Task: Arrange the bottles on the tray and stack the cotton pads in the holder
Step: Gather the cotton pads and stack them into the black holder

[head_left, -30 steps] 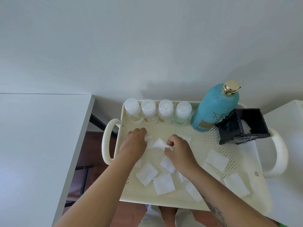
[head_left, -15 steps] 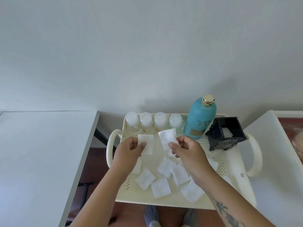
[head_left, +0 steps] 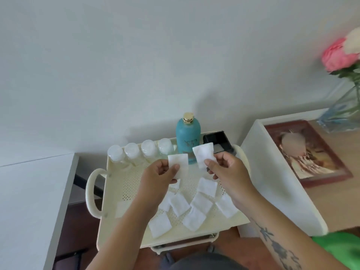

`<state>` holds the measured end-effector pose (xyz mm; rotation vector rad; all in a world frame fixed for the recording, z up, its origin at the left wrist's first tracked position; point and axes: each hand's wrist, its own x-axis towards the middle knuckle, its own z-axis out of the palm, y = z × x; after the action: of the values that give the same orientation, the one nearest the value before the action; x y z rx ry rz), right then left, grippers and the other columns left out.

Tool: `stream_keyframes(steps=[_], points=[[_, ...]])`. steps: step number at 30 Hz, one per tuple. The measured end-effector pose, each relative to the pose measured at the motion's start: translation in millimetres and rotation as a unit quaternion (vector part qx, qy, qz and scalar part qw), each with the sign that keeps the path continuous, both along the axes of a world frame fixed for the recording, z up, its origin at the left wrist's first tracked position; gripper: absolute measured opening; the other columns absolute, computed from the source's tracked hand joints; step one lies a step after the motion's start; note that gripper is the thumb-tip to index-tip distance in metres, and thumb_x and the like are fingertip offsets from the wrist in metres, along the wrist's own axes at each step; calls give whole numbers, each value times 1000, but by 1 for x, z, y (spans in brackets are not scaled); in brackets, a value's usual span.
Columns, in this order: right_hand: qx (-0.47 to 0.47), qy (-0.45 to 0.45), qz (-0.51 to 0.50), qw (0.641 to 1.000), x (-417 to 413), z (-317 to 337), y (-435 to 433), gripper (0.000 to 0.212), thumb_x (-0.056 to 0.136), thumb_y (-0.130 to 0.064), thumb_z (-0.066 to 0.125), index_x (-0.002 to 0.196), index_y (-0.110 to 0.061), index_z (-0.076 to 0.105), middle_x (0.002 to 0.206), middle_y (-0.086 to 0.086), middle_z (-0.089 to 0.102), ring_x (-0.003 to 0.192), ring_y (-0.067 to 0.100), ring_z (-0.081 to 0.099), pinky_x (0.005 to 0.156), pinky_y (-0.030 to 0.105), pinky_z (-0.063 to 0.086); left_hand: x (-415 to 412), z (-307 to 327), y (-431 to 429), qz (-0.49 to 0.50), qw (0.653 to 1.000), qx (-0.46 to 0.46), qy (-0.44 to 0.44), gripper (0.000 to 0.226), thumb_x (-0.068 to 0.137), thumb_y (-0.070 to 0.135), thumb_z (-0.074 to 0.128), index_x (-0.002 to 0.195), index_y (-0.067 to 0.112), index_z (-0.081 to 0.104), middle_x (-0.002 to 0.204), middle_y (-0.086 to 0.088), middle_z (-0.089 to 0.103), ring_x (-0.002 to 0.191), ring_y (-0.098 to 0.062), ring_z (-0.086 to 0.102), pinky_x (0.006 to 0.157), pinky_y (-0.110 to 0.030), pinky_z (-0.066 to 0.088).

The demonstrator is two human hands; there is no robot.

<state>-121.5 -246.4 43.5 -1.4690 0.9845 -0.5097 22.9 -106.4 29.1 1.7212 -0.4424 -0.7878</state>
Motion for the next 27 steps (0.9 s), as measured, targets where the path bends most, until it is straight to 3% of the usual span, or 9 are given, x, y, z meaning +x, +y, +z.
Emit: stream_keyframes(steps=[3, 6, 8, 11, 16, 20, 24, 27], points=[[-36, 22, -20, 999, -12, -2, -25, 12, 82, -28, 70, 89, -20, 64, 74, 0, 66, 61, 9, 64, 56, 23, 48, -7, 2, -24, -16, 1000, 3, -1, 9, 89, 28, 68, 97, 25, 71, 89, 9, 77, 82, -9, 72, 65, -16, 55], [-110, 68, -21, 991, -16, -6, -50, 16, 82, -29, 69, 94, -20, 63, 79, 1, 65, 63, 14, 64, 58, 29, 51, -10, 4, -44, -23, 1000, 12, 1, 10, 89, 27, 68, 99, 23, 70, 90, 8, 77, 83, -10, 73, 71, -21, 57], [-163, 93, -21, 982, -13, -8, -65, 14, 82, -31, 68, 92, -23, 62, 78, -5, 63, 66, 12, 61, 56, 25, 45, -10, 5, -54, -20, 1000, 15, 2, 11, 89, 27, 68, 100, 22, 70, 90, 8, 77, 83, -10, 73, 74, -23, 57], [-226, 119, -8, 967, -3, -9, -79, 23, 84, -33, 65, 103, -29, 54, 77, -9, 59, 68, 8, 56, 55, 27, 42, -11, 5, -65, -9, 1000, 12, -6, 8, 89, 26, 68, 97, 24, 69, 87, 10, 77, 79, -8, 72, 65, -16, 55], [-348, 202, 68, 913, 14, -11, -80, 13, 90, -29, 56, 95, -24, 45, 70, -2, 55, 66, 23, 52, 54, 39, 44, -12, 6, -73, 4, 1000, 11, -16, 6, 90, 27, 67, 95, 26, 69, 86, 12, 77, 75, -7, 72, 60, -11, 52], [-387, 226, 110, 887, 20, -12, -80, 19, 93, -32, 52, 80, -17, 52, 75, -3, 53, 77, 20, 46, 57, 40, 43, -10, 6, -73, 11, 1000, 5, -12, 5, 90, 26, 67, 95, 26, 69, 86, 10, 77, 76, -9, 72, 63, -15, 54], [-454, 288, 160, 828, 20, -20, -83, 30, 97, -31, 42, 91, -16, 67, 99, -2, 57, 90, 24, 44, 69, 38, 44, -9, 5, -72, 12, 1000, 5, -3, 7, 91, 26, 66, 97, 25, 69, 87, 9, 77, 78, -10, 72, 70, -21, 58], [-491, 264, 146, 817, 15, -24, -88, 26, 94, -22, 46, 86, -15, 69, 100, -4, 64, 90, 27, 46, 71, 39, 43, -10, 3, -71, 13, 1000, 6, 7, 7, 92, 26, 64, 98, 25, 69, 88, 9, 77, 80, -10, 72, 73, -23, 58]])
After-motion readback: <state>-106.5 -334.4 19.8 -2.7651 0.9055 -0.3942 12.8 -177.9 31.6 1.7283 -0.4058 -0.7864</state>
